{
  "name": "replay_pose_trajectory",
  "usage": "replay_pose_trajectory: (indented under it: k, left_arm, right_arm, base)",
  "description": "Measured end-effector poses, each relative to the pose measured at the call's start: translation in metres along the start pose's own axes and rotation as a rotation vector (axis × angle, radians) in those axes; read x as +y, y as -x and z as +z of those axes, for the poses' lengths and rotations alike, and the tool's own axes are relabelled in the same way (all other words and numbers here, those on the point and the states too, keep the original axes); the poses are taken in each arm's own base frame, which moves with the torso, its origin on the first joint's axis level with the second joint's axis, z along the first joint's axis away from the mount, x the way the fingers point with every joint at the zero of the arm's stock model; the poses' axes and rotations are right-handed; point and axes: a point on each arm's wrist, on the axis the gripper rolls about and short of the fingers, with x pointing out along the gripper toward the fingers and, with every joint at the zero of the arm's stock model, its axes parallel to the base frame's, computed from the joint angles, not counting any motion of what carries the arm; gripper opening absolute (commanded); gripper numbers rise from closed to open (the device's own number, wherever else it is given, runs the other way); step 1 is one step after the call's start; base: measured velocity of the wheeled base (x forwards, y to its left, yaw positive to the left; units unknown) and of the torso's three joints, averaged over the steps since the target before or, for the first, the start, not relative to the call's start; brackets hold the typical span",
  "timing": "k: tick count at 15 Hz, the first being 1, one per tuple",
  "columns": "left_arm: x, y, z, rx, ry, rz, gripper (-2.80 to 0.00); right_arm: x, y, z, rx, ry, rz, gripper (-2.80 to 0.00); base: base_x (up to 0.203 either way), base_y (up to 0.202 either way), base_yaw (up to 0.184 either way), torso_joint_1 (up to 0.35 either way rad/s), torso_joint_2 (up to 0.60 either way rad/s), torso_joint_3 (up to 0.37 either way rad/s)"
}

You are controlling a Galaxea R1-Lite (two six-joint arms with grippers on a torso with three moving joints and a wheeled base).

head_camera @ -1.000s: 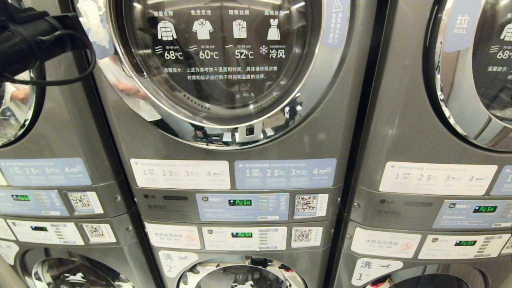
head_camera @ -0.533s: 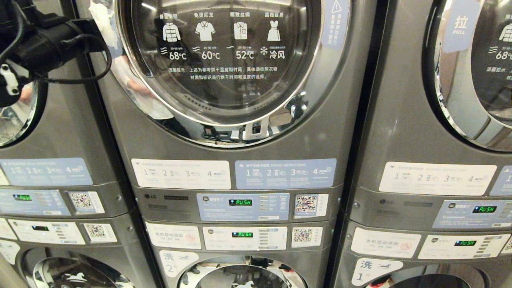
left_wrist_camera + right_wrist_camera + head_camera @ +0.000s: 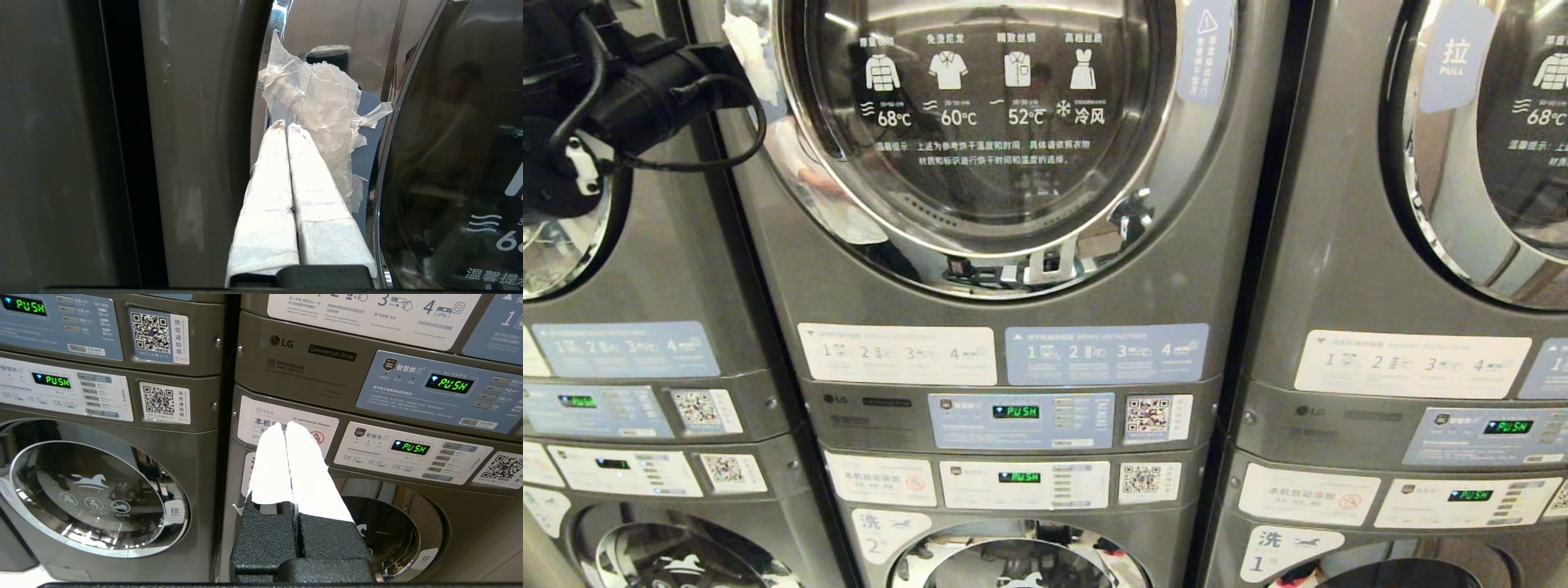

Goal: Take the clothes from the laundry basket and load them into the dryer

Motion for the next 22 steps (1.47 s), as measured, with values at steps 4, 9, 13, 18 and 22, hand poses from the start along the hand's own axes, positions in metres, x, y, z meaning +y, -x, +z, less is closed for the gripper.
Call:
replay_pose_trajectory:
  k: [4, 9, 13, 18, 22]
  left_arm:
    - [-0.001, 0.003, 0.006, -0.008, -0.004, 0.011, -2.8]
    - [-0.002, 0.072, 0.082, -0.119, -0.008, 0.054, -2.8]
    - [-0.009, 0.176, 0.101, -0.053, -0.005, 0.066, -2.8]
    - [-0.025, 0.331, -0.003, 0.267, 0.011, 0.067, -2.8]
    - [-0.037, 0.43, -0.101, 0.423, -0.01, 0.051, -2.8]
  right_arm:
    - [0.0, 0.0, 0.0, 0.0, -0.001, -0.001, -2.8]
    - [0.0, 0.0, 0.0, -0.001, -0.002, -0.002, -2.8]
    - [0.0, 0.0, 0.0, -0.001, 0.002, -0.001, -2.8]
    - [0.0, 0.0, 0.0, -0.003, 0.004, -0.002, -2.8]
    - [-0.001, -0.003, 0.001, -0.07, 0.004, -0.028, -2.8]
  base:
    - [0.0, 0.0, 0.0, 0.0, 0.0, 0.0]
    - [0.0, 0.0, 0.0, 0.004, 0.01, 0.008]
    - [0.0, 0.0, 0.0, 0.0, 0.0, 0.0]
    - [0.0, 0.0, 0.0, 0.0, 0.0, 0.0]
    - [0.0, 0.0, 0.0, 0.0, 0.0, 0.0]
